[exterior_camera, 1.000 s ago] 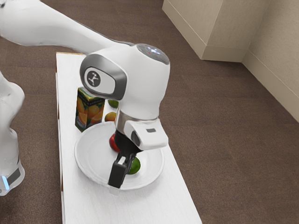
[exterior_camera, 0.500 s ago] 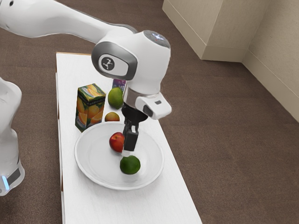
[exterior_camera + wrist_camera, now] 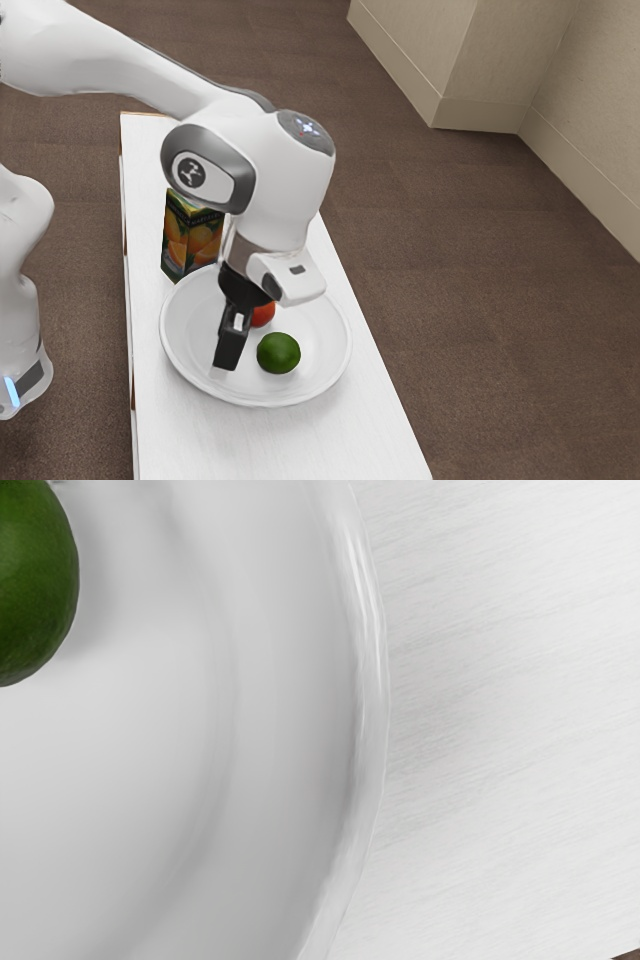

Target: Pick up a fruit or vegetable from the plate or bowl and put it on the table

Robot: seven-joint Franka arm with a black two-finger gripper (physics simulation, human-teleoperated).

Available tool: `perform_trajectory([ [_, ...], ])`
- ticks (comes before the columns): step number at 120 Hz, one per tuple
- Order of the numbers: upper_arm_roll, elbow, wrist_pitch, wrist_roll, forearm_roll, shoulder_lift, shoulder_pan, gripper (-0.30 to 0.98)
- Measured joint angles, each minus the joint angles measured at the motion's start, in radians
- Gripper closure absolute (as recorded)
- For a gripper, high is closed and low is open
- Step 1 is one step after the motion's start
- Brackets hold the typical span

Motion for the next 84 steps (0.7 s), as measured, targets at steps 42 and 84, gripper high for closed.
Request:
perform_trajectory([
  [42,0.004,0.009,0.072,-0.012,0.000,0.053,0.007,0.00],
  [84,0.002,0.088,0.203,-0.013,0.026,0.214,0.001,0.00],
])
